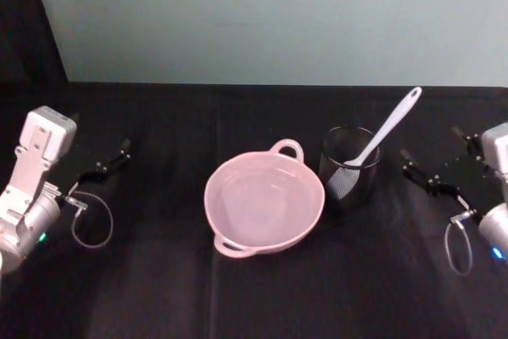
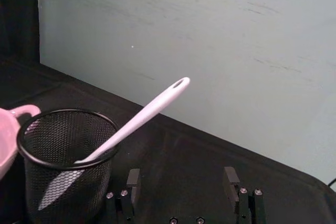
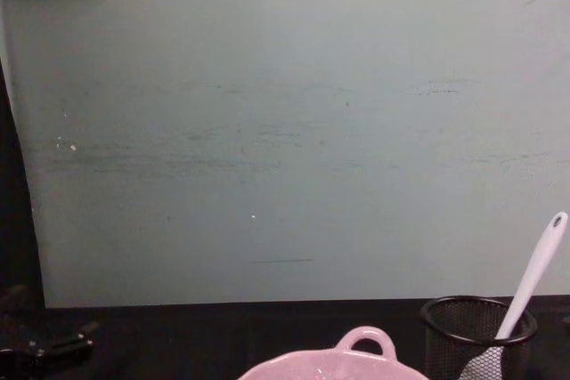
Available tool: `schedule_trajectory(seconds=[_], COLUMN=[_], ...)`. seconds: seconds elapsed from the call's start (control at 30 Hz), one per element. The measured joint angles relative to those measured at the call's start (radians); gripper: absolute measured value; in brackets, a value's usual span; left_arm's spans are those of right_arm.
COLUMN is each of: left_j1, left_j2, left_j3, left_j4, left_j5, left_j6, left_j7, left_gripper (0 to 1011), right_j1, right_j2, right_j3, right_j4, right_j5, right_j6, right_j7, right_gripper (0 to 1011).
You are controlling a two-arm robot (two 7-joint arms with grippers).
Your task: Use the one hand to pick up the spoon and stir the clear water in the bowl.
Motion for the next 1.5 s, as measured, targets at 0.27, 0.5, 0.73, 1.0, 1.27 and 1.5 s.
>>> schedule_trajectory(seconds=[0.27,0.5,0.73,1.0,1.27,1.5], left_j1=[0.0,0.0,0.0,0.0,0.0,0.0], left_j2=[0.0,0.0,0.0,0.0,0.0,0.0], left_j3=[0.0,0.0,0.0,0.0,0.0,0.0], left_j4=[0.0,0.0,0.0,0.0,0.0,0.0], left_j5=[0.0,0.0,0.0,0.0,0.0,0.0], left_j6=[0.0,0.0,0.0,0.0,0.0,0.0], left_j7=[0.0,0.0,0.0,0.0,0.0,0.0], left_gripper=[1011,1011,1011,1011,1011,1011], right_j1=[-0.093,-0.094,-0.034,0.027,0.073,0.086], right_j2=[-0.008,-0.083,-0.178,-0.239,-0.252,-0.253], right_j3=[0.095,0.157,0.186,0.198,0.214,0.232], right_j4=[-0.11,-0.13,-0.074,-0.01,0.044,0.055], right_j5=[0.164,0.374,0.514,0.592,0.692,0.775], right_j6=[0.016,0.079,0.154,0.203,0.269,0.314], right_j7=[0.055,0.151,0.211,0.24,0.247,0.245], right_gripper=[1004,1004,1004,985,790,579])
